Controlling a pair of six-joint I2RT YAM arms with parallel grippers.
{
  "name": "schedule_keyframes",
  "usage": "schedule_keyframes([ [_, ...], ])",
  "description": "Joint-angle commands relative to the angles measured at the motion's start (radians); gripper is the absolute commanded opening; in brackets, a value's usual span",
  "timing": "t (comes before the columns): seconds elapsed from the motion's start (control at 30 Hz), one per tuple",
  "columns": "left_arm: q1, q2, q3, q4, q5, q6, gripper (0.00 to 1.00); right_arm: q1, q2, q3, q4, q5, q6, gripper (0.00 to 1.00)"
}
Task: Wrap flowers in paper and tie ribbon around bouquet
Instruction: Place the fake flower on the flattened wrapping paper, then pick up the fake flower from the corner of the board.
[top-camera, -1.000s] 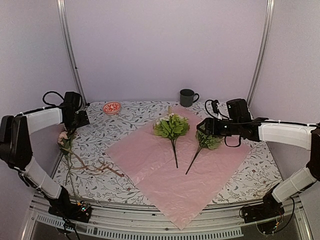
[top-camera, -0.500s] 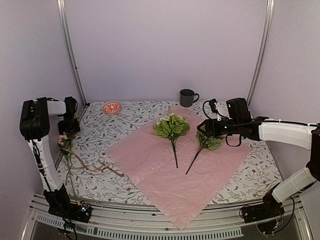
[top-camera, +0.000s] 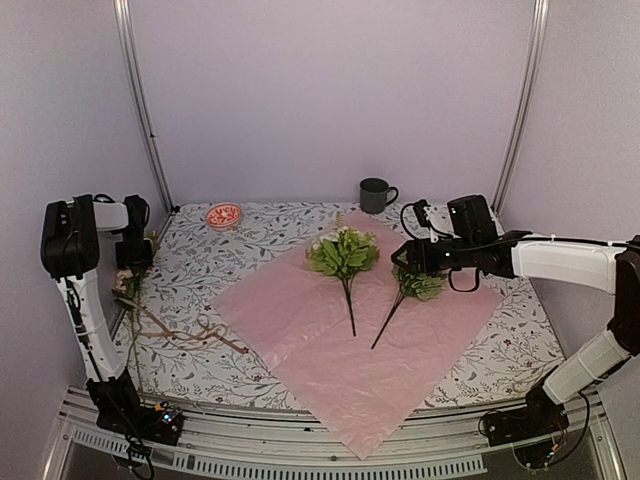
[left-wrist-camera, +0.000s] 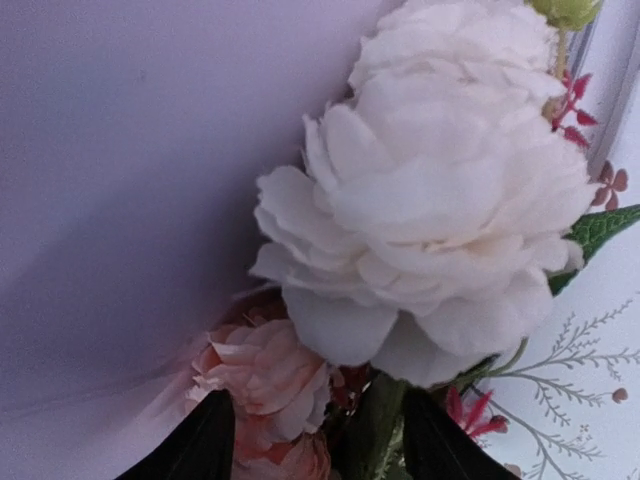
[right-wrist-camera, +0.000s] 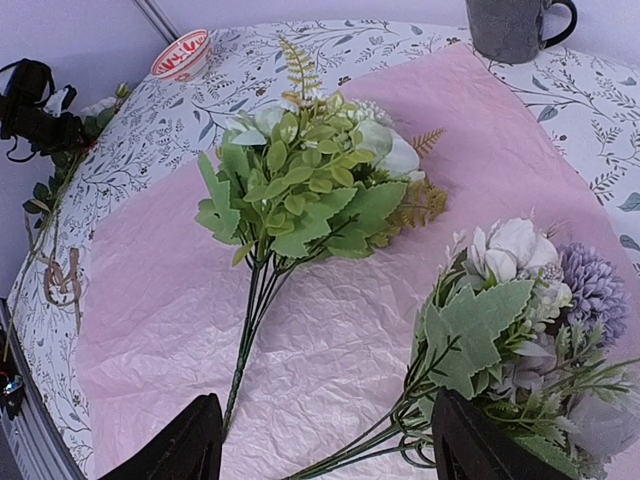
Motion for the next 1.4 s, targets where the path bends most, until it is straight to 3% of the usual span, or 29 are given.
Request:
schedule_keyframes([
  [0.0, -0.027, -0.031, 0.064, 0.02, -0.059, 0.081, 0.6, 0.004, 0.024, 0.039, -0.022, -0.029, -0.012, 0.73],
  [0.23, -0.035, -0.043, 0.103, 0.035, -0.017, 0.12, 0.64, 0.005, 0.04, 0.058, -0.044, -0.037, -0.019, 0.73],
  [0.37, 0.006, 0.014, 0.131, -0.007, 0.078, 0.07, 0.59, 0.004, 0.039, 0.06, -0.048, -0.033, -0.023, 0.73],
  [0.7, 0.013, 0.091, 0.148, 0.015, 0.148, 0.033, 0.28, 0.005, 0.047, 0.072, -0.061, -0.034, -0.026, 0.73],
  [0.8, 0.014, 0.094, 0.156, 0.015, 0.154, 0.044, 0.02, 0.004, 0.047, 0.073, -0.061, -0.033, -0.027, 0.73],
  [0.9, 0.014, 0.071, 0.154, 0.016, 0.134, 0.046, 0.0, 0.005, 0.048, 0.073, -0.062, -0.034, -0.028, 0.73],
  [1.03, 0.001, -0.043, 0.117, 0.072, 0.113, 0.057, 0.0, 0.004, 0.045, 0.078, -0.064, -0.031, -0.03, 0.73],
  [1.13, -0.026, -0.226, 0.049, 0.169, 0.115, 0.075, 0.0, 0.005, 0.038, 0.086, -0.066, -0.027, -0.03, 0.73],
  [1.37, -0.166, -0.734, -0.259, 0.615, 0.252, 0.13, 0.0, 0.005, -0.031, 0.093, -0.03, -0.059, -0.068, 0.73],
])
